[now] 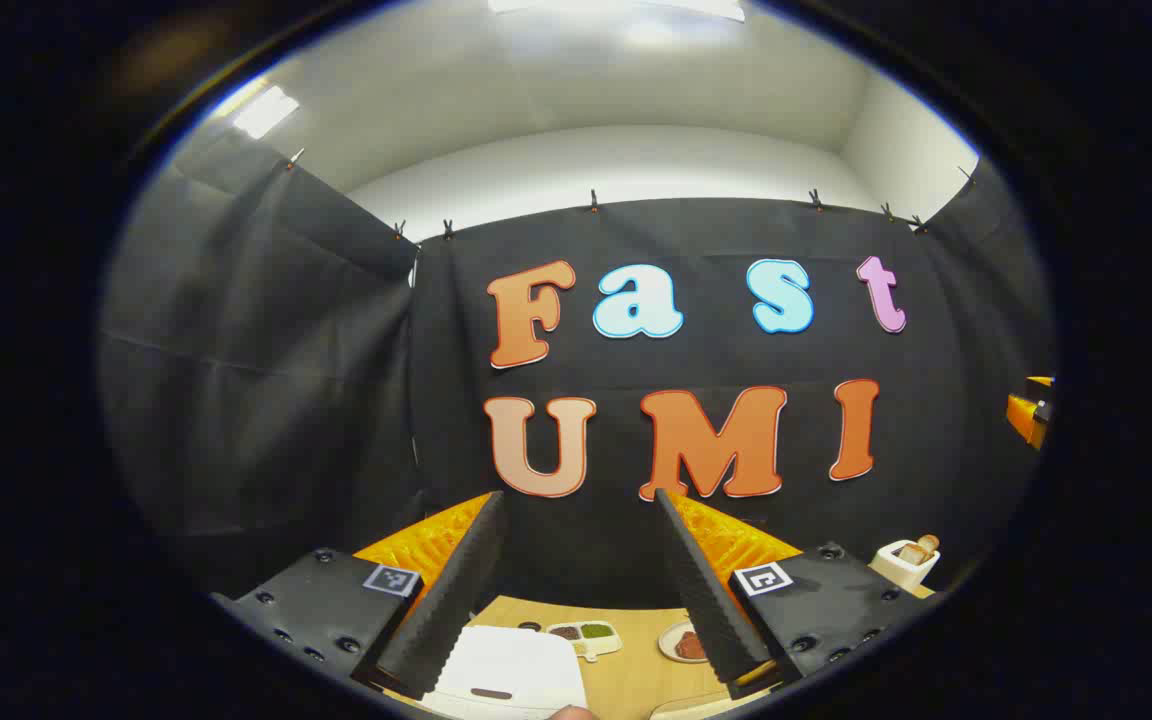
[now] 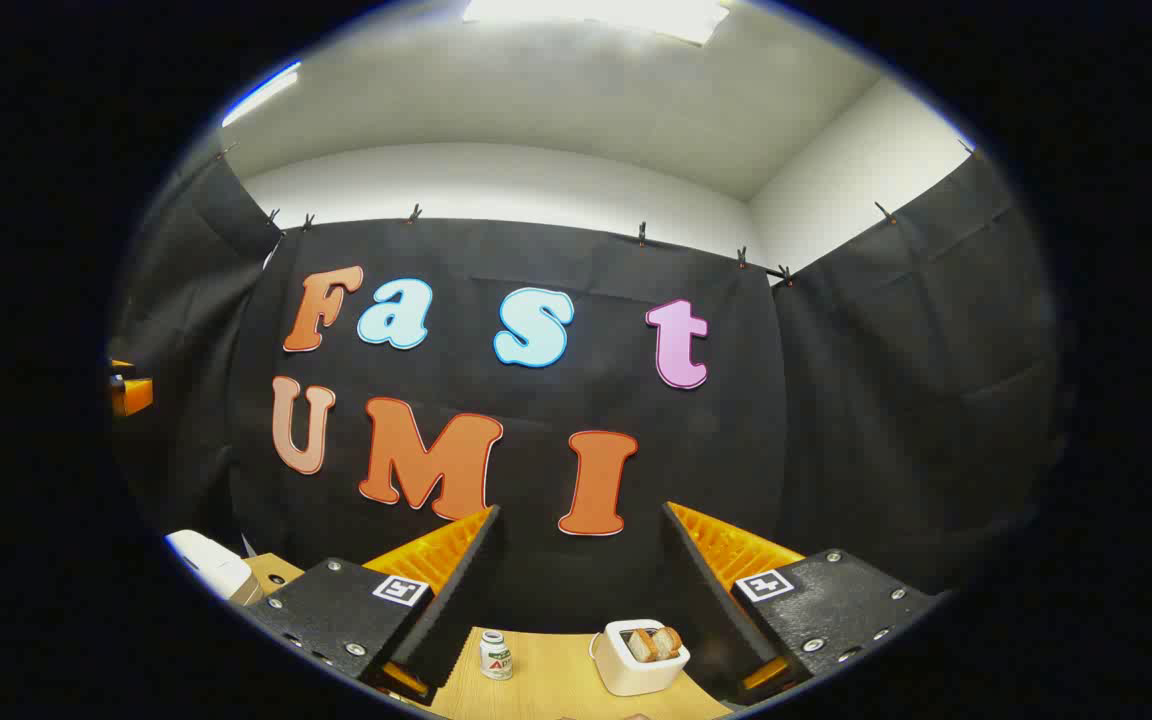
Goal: Close the left gripper, press the button to open the rice cooker; take a wooden spoon from the chopstick holder with the right hand, scoop a spoonful of rice and pour it into the rice cooker, then put the wooden spoon back into the chopstick holder.
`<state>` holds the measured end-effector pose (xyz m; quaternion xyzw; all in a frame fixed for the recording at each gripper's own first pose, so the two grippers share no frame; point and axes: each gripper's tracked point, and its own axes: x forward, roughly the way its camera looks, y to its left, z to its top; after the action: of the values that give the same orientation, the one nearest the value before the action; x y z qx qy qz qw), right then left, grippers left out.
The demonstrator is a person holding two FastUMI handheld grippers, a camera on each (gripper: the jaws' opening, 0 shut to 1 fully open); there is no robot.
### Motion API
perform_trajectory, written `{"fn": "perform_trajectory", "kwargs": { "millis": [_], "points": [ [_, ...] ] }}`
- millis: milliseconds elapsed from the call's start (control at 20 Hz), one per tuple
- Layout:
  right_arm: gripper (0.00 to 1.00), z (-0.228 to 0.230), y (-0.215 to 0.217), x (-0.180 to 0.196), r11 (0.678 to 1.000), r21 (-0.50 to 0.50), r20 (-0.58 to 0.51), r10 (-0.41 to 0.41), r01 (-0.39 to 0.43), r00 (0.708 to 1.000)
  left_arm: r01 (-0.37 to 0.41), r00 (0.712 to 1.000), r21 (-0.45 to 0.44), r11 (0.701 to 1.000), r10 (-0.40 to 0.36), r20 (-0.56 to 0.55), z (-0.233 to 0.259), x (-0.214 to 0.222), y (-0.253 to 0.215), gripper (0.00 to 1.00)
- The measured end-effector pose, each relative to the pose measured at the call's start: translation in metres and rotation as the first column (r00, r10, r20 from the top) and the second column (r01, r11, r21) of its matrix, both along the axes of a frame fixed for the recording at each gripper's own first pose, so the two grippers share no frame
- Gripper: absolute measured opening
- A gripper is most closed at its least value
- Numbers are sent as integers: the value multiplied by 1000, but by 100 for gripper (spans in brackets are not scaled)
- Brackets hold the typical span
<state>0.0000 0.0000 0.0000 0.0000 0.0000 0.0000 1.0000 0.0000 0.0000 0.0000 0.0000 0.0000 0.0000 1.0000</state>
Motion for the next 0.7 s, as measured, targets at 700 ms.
{"fn": "perform_trajectory", "kwargs": {
  "millis": [700],
  "points": [
    [96, -7, -27, -12, 1000, -27, -26, -14, 14, 1000, 56, 998, -38, 998, -57, -23, 4, 0, -33, 97]
  ]
}}
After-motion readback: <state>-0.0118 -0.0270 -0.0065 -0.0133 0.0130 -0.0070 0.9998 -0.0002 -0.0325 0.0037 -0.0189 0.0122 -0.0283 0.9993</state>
